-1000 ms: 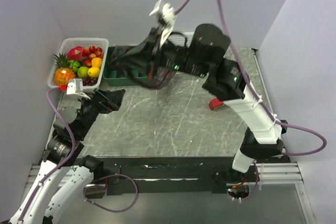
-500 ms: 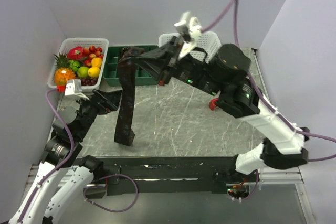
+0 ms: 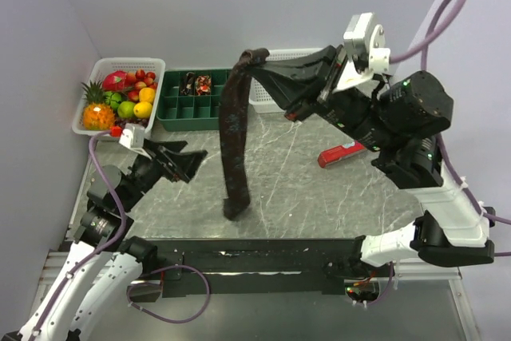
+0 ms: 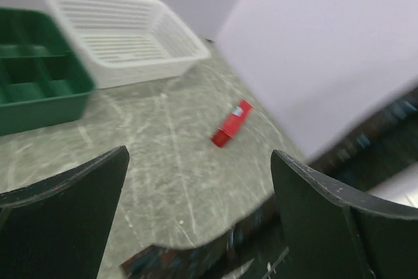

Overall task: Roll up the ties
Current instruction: Flatten out the tie at the center of the board.

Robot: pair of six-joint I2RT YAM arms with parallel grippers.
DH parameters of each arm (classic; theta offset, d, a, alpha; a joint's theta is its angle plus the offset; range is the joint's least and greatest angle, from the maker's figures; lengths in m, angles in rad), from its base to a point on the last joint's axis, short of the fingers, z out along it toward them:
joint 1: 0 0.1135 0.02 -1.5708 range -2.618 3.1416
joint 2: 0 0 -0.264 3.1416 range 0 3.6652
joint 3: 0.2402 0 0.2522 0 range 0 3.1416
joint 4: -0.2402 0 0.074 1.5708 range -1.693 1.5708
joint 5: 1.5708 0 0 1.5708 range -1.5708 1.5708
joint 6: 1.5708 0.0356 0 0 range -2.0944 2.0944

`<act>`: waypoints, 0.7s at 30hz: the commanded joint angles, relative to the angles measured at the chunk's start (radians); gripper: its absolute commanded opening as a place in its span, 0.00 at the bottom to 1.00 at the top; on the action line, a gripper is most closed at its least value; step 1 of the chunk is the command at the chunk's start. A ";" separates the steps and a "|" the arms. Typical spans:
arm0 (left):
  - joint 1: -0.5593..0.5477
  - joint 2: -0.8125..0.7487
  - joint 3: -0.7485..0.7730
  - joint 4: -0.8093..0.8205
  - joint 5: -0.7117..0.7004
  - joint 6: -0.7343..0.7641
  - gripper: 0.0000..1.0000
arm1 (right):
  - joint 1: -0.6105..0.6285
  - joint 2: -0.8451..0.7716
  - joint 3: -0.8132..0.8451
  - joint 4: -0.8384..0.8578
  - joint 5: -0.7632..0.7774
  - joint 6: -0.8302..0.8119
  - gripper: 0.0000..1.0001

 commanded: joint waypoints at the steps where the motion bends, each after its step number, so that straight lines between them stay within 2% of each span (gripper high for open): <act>1: -0.003 -0.047 -0.077 0.214 0.237 0.055 0.96 | -0.008 -0.056 0.009 -0.131 -0.144 -0.162 0.00; 2: -0.003 -0.058 -0.093 0.237 0.275 0.055 0.96 | -0.013 -0.061 0.011 -0.171 -0.207 -0.192 0.00; 6: -0.003 -0.038 -0.159 0.314 0.318 0.024 0.96 | -0.036 -0.136 -0.093 -0.245 -0.250 -0.238 0.00; 11: -0.006 0.078 -0.226 0.334 0.309 0.018 0.99 | -0.042 -0.309 -0.443 -0.170 -0.267 -0.231 0.00; 14: -0.010 0.221 -0.219 0.326 0.286 0.016 0.77 | -0.044 -0.435 -0.618 -0.111 -0.258 -0.185 0.00; 15: -0.020 0.262 -0.210 0.320 0.303 0.015 0.64 | -0.045 -0.487 -0.691 -0.088 -0.246 -0.171 0.00; 16: -0.029 0.305 -0.194 0.326 0.309 0.013 0.55 | -0.047 -0.512 -0.722 -0.082 -0.226 -0.145 0.00; 17: -0.058 0.391 -0.183 0.325 0.315 0.015 0.36 | -0.045 -0.533 -0.750 -0.077 -0.214 -0.133 0.00; 19: -0.102 0.469 -0.142 0.307 0.302 0.035 0.22 | -0.047 -0.579 -0.816 -0.074 -0.188 -0.107 0.00; 20: -0.148 0.540 -0.127 0.293 0.292 0.045 0.12 | -0.048 -0.596 -0.828 -0.079 -0.177 -0.096 0.00; 21: -0.168 0.571 -0.113 0.271 0.285 0.061 0.08 | -0.048 -0.605 -0.852 -0.084 -0.169 -0.088 0.00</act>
